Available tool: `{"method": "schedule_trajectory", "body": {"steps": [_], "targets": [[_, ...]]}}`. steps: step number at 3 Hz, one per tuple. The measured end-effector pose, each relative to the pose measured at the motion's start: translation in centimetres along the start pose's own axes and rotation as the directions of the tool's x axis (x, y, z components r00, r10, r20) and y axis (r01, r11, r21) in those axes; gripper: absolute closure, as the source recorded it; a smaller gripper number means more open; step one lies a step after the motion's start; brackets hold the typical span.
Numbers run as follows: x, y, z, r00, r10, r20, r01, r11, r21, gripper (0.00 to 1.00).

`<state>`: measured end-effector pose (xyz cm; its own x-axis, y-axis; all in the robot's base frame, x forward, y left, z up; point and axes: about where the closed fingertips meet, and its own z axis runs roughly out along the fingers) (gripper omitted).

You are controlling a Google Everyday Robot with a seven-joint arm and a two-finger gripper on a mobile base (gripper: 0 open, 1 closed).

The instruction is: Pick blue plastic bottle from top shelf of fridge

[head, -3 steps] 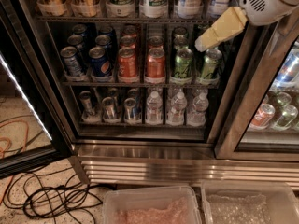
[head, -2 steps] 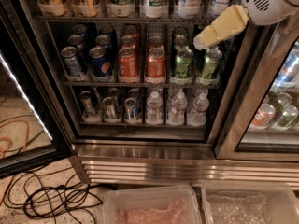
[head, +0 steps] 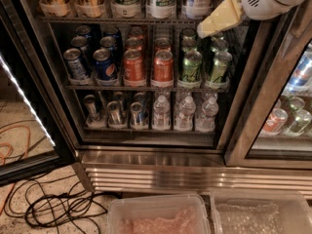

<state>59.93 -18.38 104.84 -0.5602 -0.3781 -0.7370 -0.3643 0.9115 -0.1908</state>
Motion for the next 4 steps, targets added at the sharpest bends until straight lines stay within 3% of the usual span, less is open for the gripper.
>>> {"method": "schedule_trajectory", "body": {"steps": [1, 2, 3, 4], "targets": [[-1.5, -2.4, 2.0, 0.997, 0.07, 0.017, -0.071, 0.9908, 0.115, 0.12], [-1.9, -3.9, 2.5, 0.993, 0.113, 0.027, -0.116, 0.9779, 0.174, 0.19], [-1.7, -4.1, 2.5, 0.992, 0.123, 0.021, -0.125, 0.9746, 0.185, 0.34], [-1.6, -4.0, 2.4, 0.992, 0.123, 0.021, -0.125, 0.9746, 0.185, 0.4]]}}
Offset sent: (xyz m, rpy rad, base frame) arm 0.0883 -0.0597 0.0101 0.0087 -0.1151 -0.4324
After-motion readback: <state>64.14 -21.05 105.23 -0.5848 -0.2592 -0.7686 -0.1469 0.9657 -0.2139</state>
